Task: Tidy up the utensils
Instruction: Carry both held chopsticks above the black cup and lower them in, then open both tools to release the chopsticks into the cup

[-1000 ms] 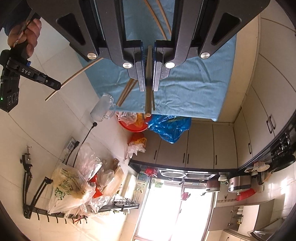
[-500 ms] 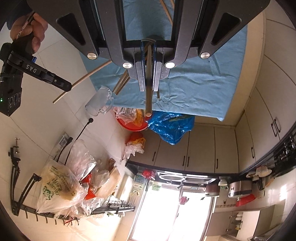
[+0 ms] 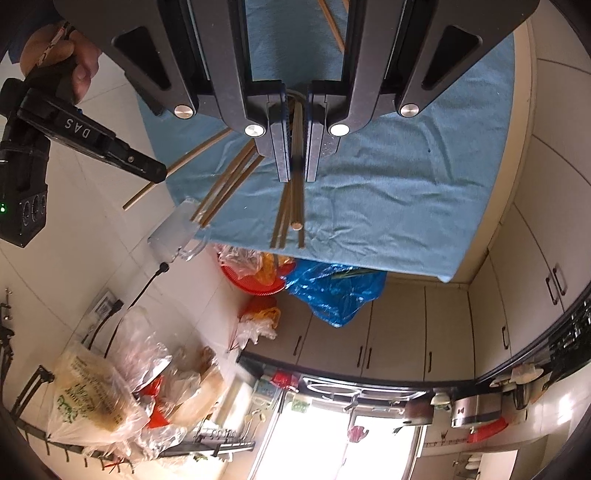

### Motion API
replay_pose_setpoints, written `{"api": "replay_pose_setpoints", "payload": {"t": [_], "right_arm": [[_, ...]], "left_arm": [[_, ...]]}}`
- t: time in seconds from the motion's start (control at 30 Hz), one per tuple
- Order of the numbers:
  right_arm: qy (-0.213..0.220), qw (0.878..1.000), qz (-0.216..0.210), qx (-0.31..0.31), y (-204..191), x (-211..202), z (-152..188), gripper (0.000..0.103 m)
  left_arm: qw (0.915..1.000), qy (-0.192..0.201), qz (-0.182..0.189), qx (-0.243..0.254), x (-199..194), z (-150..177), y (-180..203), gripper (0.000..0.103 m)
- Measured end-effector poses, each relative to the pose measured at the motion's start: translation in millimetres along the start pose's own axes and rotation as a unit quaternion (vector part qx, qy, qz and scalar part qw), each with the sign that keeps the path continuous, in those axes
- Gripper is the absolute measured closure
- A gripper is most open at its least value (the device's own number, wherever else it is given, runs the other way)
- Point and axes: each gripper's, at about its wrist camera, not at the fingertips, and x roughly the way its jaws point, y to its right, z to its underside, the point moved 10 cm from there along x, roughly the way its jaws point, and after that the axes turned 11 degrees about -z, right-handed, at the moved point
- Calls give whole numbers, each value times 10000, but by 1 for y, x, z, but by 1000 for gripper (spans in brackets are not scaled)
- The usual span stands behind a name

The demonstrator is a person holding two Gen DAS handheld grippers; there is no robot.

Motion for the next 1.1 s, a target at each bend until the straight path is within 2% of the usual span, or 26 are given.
{"api": "replay_pose_setpoints", "payload": {"t": [0.2,0.47,0.57,0.67,0.73,0.77,0.8,0.9,1.03,1.1], "right_arm": [[-168,9998,79,56,10,20,8,97],[-107,9998,68,122,9,15,4,96],[-16,9999,25,137,4,5,1,96],[89,9999,-7,127,0,-8,0,95],[127,9998,-25,119,-3,-18,2,91],[146,9998,-26,125,-4,-23,5,85],[155,9998,-37,125,-6,-29,10,77],[66,9999,-1,125,-8,-37,32,65],[-277,9993,105,240,-6,-38,84,58],[-485,9980,124,384,-1,-33,111,56]], "left_arm": [[9999,-111,-59,7,14,8,-5,97],[10000,3,12,29,10,5,-3,96],[10000,78,31,31,2,3,-1,85],[9998,175,35,12,-9,2,-3,82],[9997,225,28,-7,-17,3,-5,76],[9996,265,24,-25,-22,6,-7,73],[9996,296,2,-38,-28,10,-10,67],[9994,330,-117,-45,-40,28,-21,62],[9995,47,-267,-133,-44,77,-41,56],[9988,-237,-371,-214,-41,114,-55,55]]}}
